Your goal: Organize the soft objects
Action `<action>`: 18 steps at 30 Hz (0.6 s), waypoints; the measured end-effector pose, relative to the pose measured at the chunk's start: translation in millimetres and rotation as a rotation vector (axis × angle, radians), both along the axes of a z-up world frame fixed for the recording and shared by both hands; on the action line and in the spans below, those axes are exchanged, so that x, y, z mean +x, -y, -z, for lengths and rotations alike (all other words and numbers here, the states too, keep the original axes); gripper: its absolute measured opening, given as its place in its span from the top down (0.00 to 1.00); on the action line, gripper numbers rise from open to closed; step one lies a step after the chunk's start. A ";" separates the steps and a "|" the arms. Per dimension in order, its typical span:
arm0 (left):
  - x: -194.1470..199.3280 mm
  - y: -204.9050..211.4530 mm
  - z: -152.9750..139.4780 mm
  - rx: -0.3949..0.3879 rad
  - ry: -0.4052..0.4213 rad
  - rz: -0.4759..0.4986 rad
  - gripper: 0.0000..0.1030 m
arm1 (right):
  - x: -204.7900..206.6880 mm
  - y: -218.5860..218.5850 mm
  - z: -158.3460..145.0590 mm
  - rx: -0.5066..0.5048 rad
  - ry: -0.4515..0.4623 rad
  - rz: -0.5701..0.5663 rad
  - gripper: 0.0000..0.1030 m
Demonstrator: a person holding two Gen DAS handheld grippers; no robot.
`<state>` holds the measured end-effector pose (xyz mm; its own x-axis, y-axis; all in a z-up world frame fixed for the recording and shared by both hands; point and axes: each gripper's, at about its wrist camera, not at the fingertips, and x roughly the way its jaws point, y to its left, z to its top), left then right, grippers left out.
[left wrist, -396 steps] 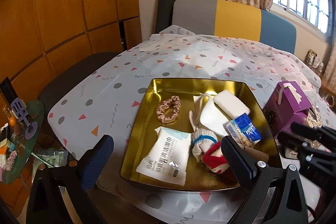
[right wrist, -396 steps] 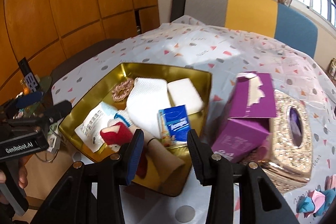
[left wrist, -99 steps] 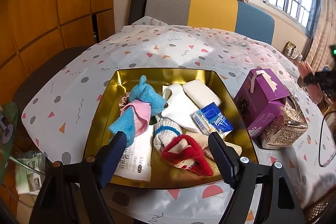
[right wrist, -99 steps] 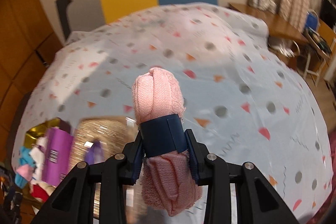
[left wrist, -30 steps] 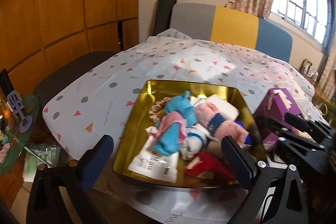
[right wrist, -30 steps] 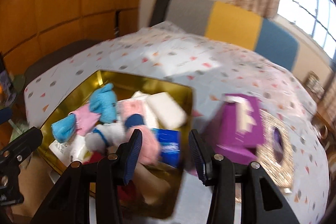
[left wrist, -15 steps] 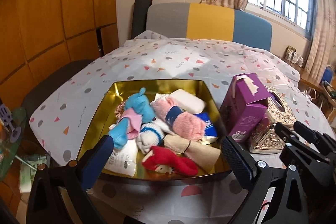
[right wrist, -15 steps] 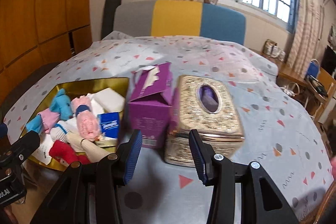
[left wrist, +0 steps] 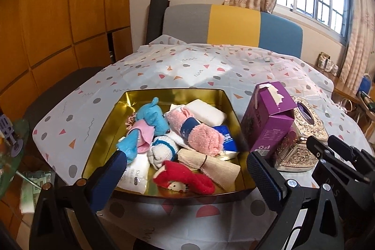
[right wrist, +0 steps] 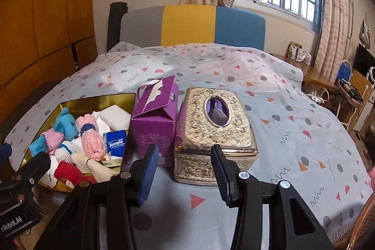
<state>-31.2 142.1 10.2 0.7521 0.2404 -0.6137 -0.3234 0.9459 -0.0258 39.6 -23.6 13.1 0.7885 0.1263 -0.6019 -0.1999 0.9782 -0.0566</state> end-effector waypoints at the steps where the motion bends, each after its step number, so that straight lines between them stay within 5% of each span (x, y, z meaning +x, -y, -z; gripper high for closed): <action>1: -0.2 -1.0 0.5 0.001 -0.002 -0.004 0.00 | -0.4 -2.5 1.2 -0.003 -0.004 -0.007 0.55; 18: -0.6 -11.2 5.8 -0.011 -0.021 -0.031 0.00 | -3.1 -15.7 6.2 -0.009 -0.016 -0.041 0.55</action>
<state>-31.8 153.3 4.4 0.7314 0.2564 -0.6319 -0.3530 0.9352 -0.0291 36.5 -7.9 7.0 0.7729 0.1525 -0.6159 -0.2404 0.9687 -0.0618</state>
